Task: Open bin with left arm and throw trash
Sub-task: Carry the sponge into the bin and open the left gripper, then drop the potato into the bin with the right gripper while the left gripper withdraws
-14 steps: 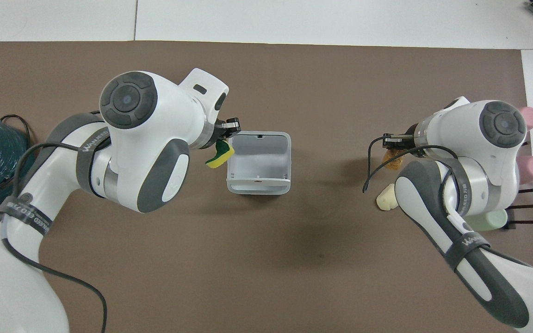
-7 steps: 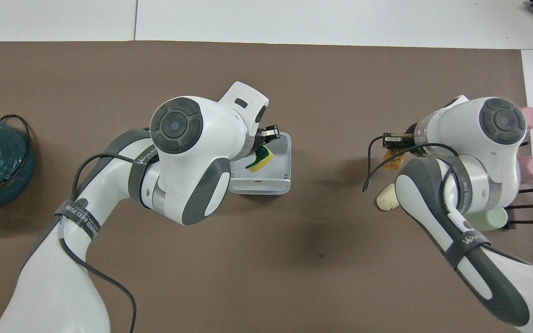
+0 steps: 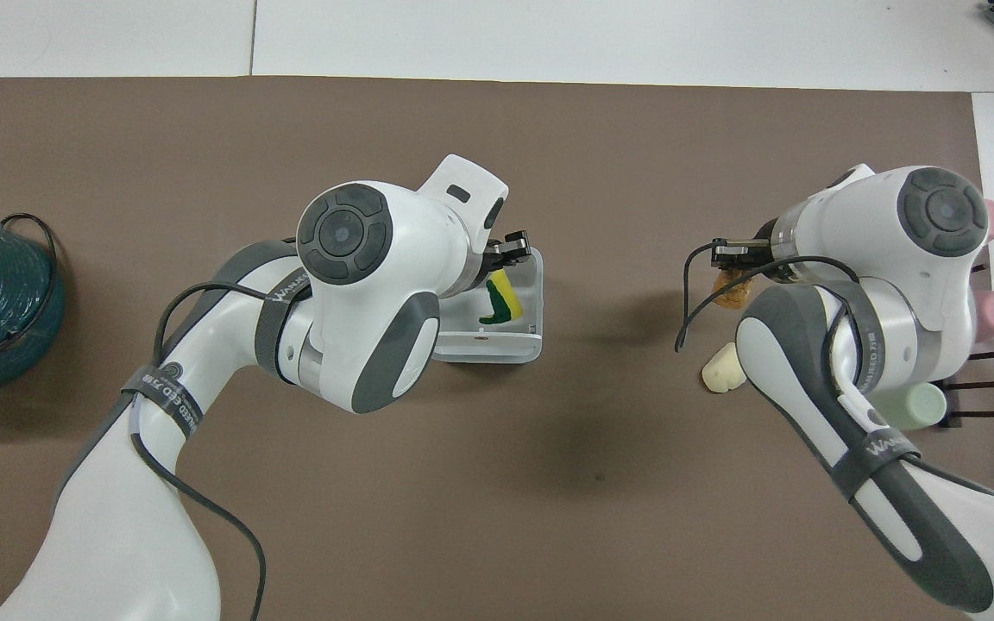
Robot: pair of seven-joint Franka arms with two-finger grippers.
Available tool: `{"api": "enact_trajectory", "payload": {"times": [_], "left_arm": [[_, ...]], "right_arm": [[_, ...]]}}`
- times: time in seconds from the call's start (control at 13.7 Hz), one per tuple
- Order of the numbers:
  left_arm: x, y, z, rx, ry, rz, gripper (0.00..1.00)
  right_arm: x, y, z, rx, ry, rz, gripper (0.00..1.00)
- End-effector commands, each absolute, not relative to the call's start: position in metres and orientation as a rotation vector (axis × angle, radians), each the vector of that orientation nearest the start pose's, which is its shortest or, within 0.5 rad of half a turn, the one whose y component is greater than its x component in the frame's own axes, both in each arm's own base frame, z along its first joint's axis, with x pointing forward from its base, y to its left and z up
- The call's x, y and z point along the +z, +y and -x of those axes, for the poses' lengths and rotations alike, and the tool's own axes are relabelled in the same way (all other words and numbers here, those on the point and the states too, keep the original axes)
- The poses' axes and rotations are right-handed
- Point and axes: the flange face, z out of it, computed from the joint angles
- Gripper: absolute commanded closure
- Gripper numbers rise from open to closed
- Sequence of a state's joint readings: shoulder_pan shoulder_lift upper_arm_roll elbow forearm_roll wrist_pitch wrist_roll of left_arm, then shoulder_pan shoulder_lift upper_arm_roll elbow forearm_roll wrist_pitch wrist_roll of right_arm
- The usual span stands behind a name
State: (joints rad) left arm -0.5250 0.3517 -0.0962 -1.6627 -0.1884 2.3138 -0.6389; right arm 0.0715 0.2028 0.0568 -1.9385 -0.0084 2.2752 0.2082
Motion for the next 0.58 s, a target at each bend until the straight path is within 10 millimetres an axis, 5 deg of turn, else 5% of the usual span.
{"api": "enact_trajectory", "payload": {"times": [0.0,0.15,0.36,0.51], "left_arm": [[0.449,-0.393,-0.564,-0.119,-0.249,3.438,0.09],[0.479,-0.383,-0.566,-0.018,-0.226,3.398,0.09],[0.518,-0.294,-0.599,0.142,-0.333,3.305,0.09],[0.525,-0.259,-0.605,0.144,-0.213,3.228,0.07]], "right_arm": [[0.410,0.080,-0.613,-0.185,0.132,3.108,1.00],[0.434,0.099,-0.615,-0.154,0.092,3.112,1.00],[0.463,0.120,-0.618,-0.134,0.121,3.111,1.00],[0.471,0.148,-0.616,-0.162,0.168,3.096,1.00]]}}
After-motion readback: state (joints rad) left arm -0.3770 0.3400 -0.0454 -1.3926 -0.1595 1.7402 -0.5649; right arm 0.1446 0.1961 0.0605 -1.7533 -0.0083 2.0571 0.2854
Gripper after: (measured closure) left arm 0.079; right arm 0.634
